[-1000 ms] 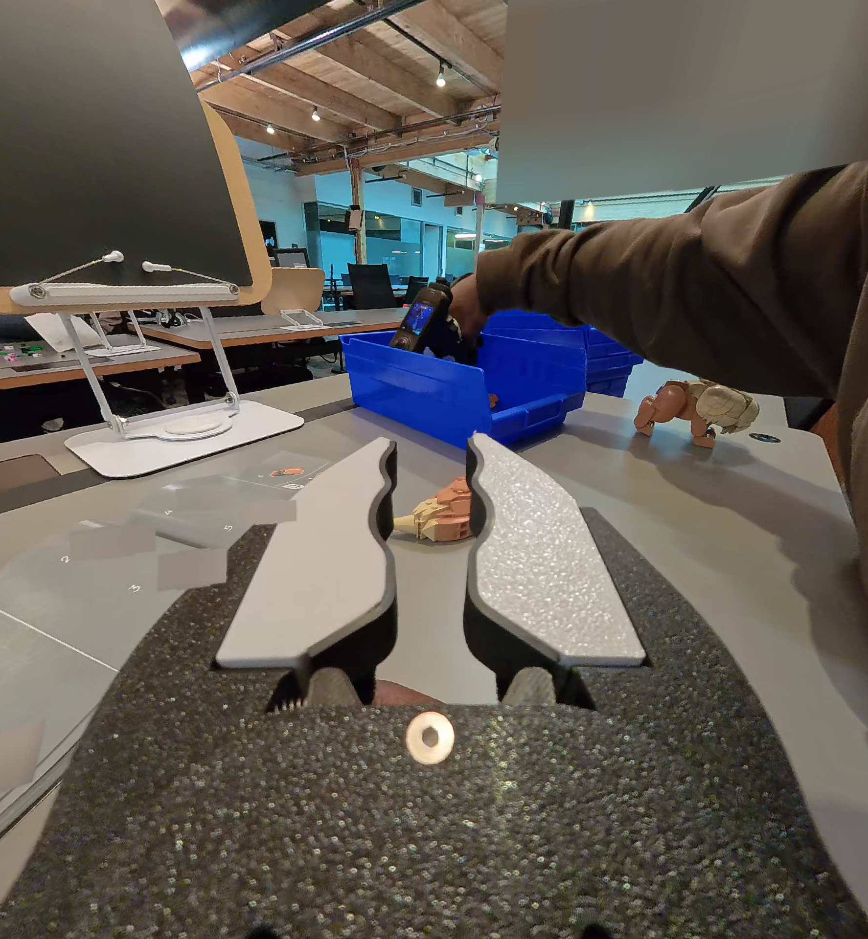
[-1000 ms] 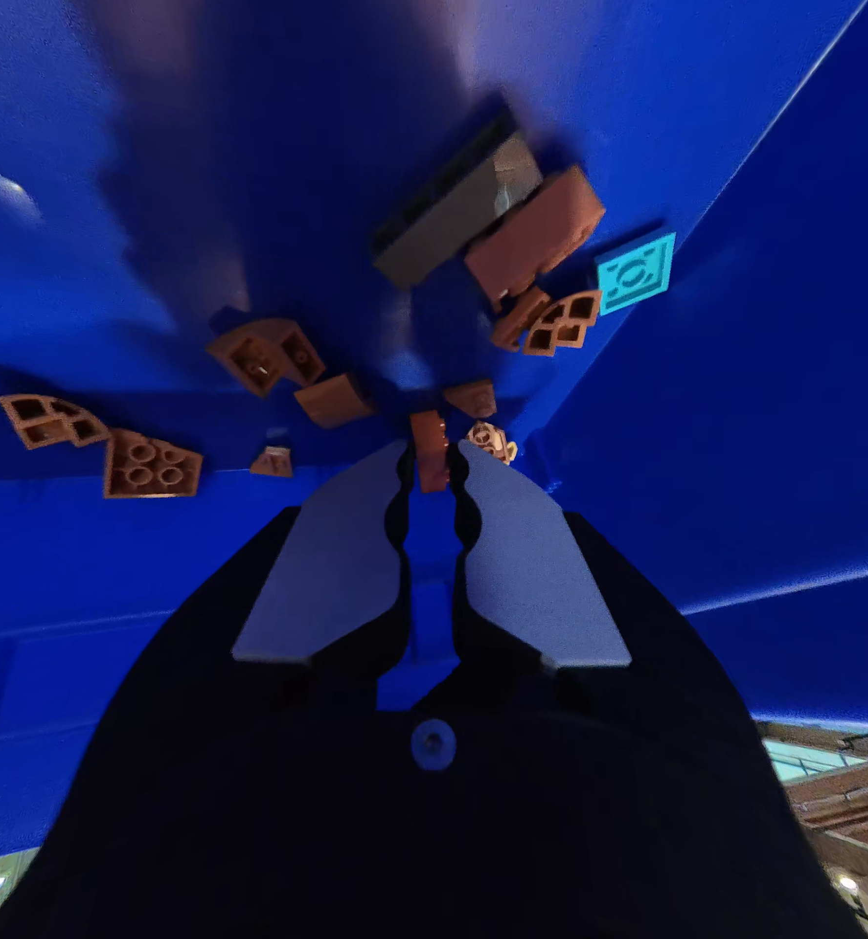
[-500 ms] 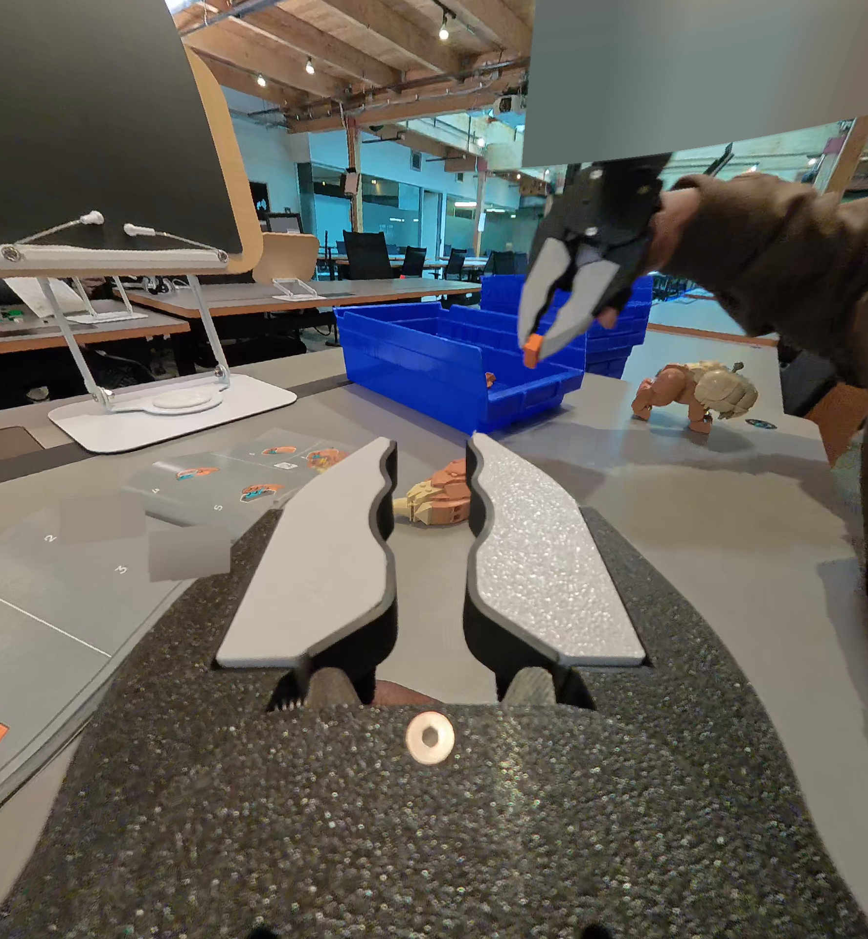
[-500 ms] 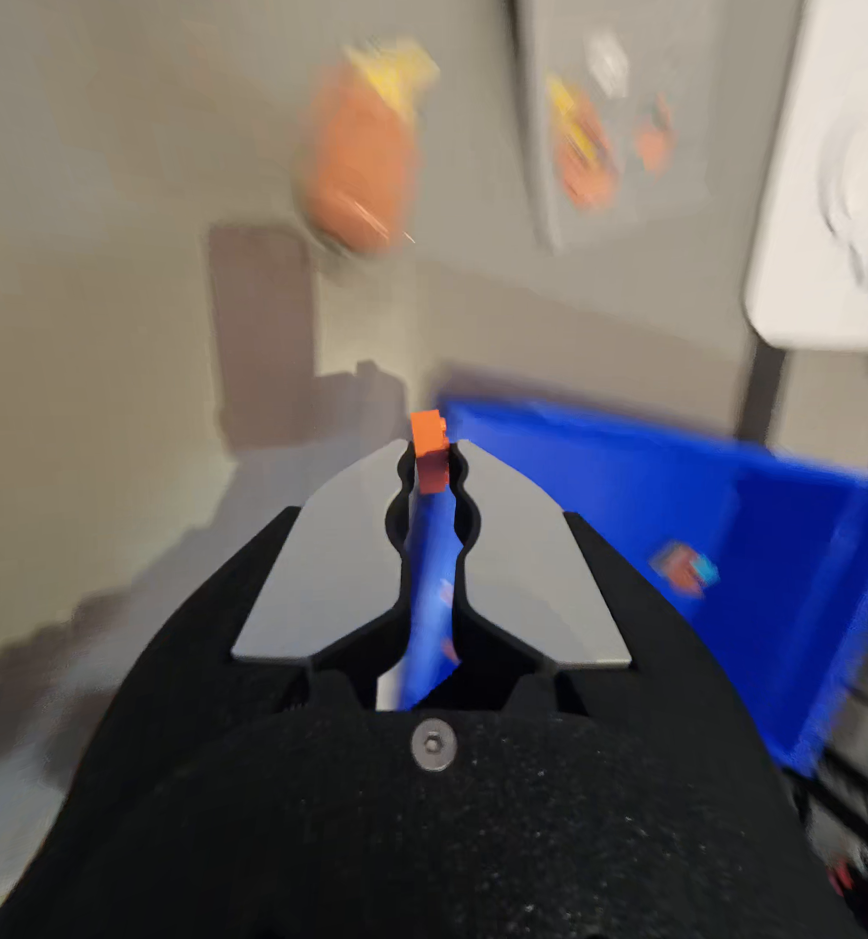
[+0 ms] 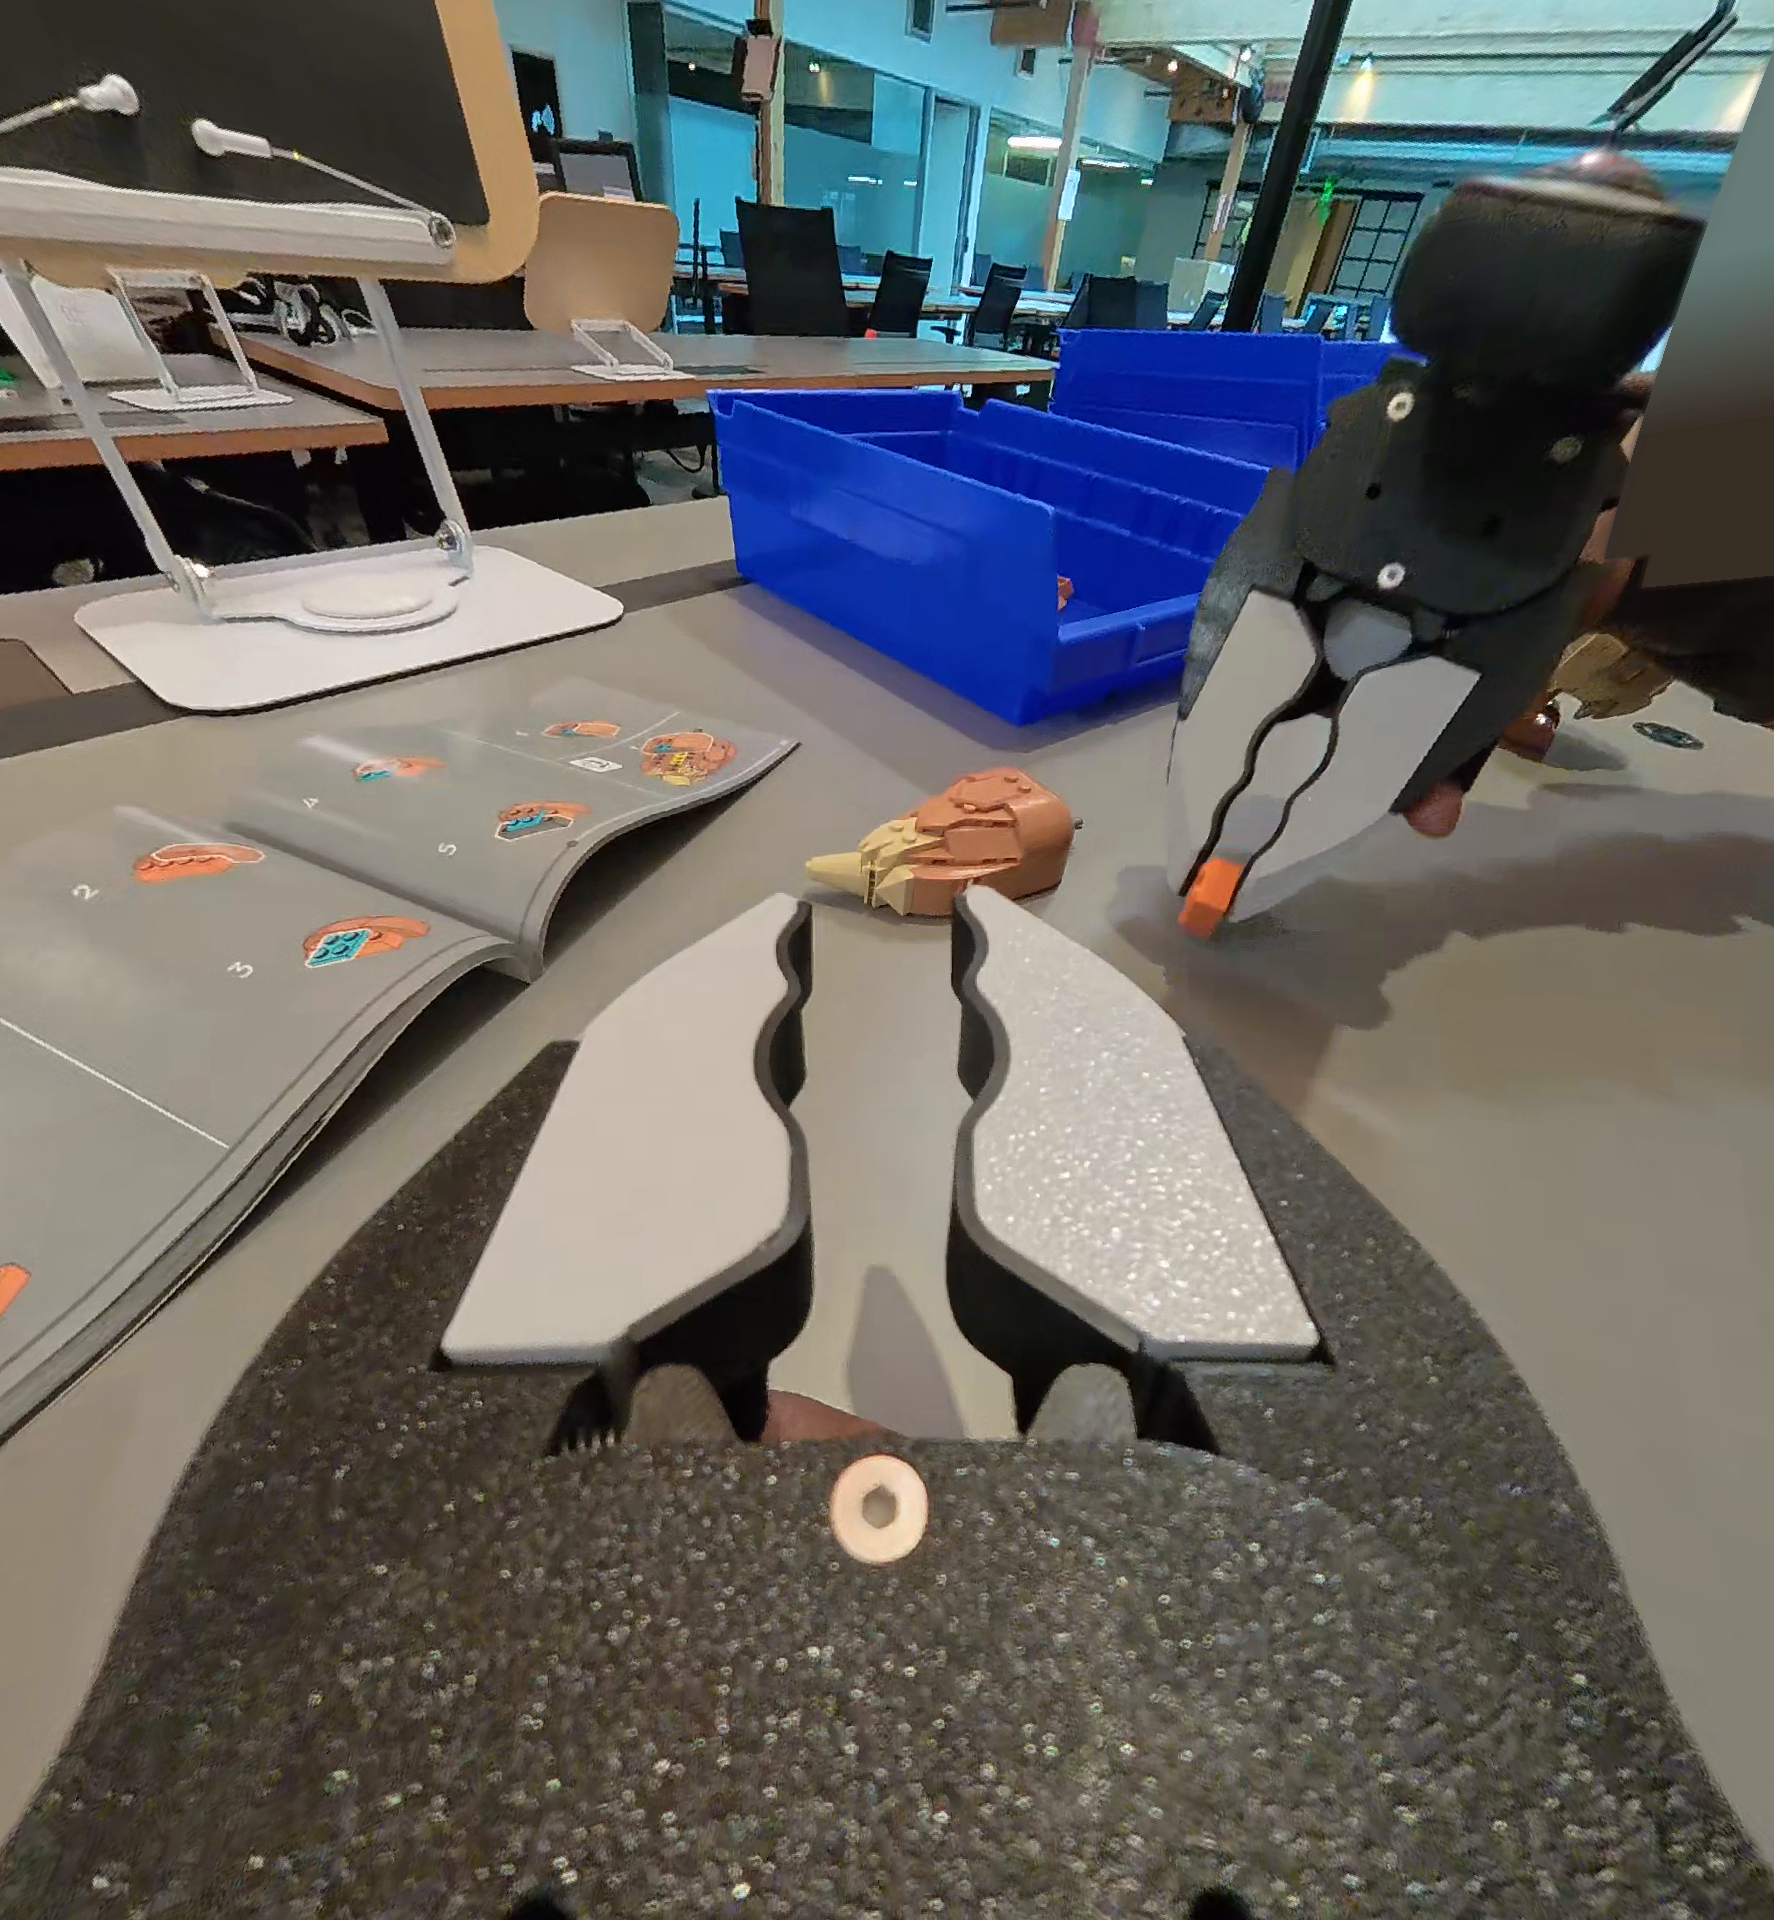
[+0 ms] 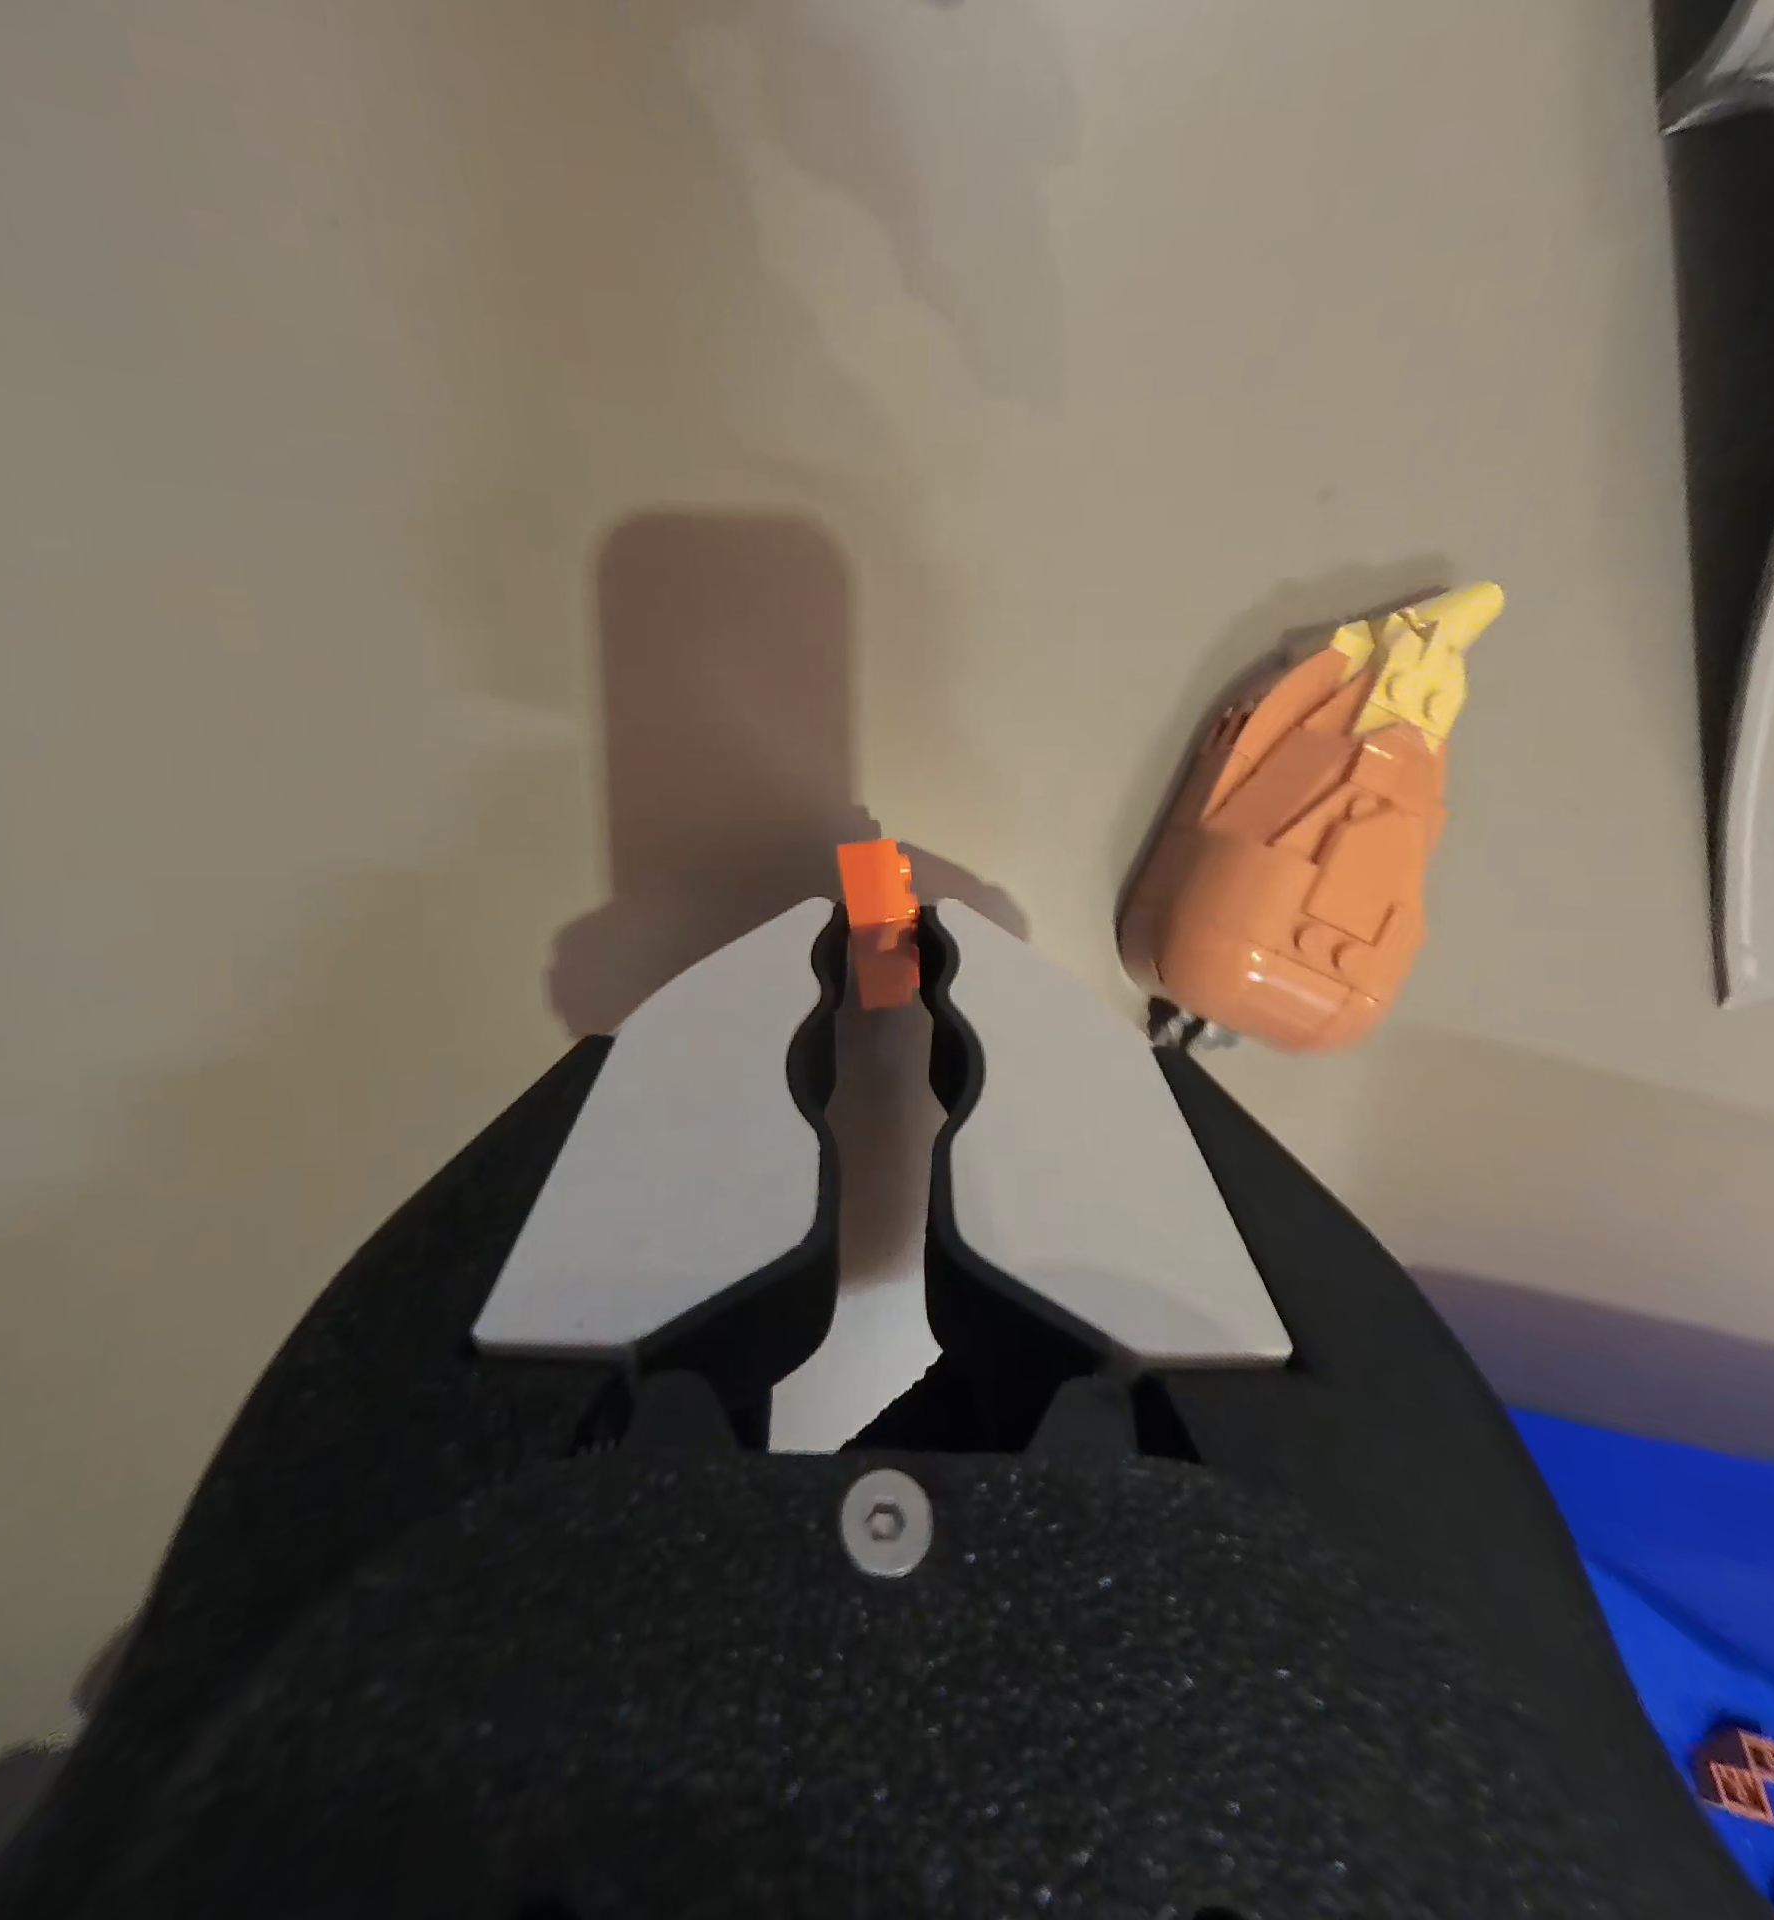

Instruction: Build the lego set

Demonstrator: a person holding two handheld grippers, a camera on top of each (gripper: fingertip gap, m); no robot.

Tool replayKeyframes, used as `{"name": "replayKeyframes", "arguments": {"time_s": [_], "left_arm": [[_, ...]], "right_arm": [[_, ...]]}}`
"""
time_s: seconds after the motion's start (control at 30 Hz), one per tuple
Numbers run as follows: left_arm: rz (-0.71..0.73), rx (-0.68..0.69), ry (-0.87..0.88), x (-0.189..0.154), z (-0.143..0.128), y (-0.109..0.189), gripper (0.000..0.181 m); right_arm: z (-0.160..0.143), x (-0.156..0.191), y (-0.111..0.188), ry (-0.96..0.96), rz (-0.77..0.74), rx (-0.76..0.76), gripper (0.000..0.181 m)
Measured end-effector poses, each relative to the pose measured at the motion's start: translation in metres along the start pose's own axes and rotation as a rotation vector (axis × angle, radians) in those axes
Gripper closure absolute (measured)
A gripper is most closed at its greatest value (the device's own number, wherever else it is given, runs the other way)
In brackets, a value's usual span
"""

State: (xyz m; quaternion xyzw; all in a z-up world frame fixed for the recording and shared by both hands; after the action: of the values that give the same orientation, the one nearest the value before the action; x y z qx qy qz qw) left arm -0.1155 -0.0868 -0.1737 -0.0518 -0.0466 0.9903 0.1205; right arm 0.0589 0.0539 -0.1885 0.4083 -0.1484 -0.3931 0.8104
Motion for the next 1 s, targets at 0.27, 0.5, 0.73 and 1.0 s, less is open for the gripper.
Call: {"name": "replayKeyframes", "arguments": {"time_s": [0.27,0.5,0.73,1.0], "left_arm": [[-0.010,0.024,0.008,-0.002,-0.002,-0.001,0.156],[-0.002,0.013,0.033,0.001,-0.001,0.000,0.156],[-0.011,0.018,0.033,0.001,-0.002,-0.003,0.156],[-0.001,-0.007,0.070,0.005,-0.001,-0.002,0.156]], "right_arm": [[-0.008,0.003,-0.012,-0.044,-0.008,-0.017,0.153],[-0.014,-0.018,0.053,-0.077,-0.075,-0.069,0.148],[-0.098,-0.136,0.161,-0.107,-0.384,0.204,0.148],[-0.189,-0.237,0.161,0.071,-0.189,0.630,0.151]]}}
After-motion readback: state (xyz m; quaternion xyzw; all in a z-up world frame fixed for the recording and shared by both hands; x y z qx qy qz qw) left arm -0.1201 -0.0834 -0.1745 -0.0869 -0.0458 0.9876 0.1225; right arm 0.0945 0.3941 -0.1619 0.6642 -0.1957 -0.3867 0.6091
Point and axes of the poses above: each gripper's, where its closed fingertips meet, y back along the fingers, z out of its top, x = y × z across the jaws, the point moved 7 cm from there along y, back along the fingers, and after that the axes turned 14 degrees about -x, right-handed, at the moved point
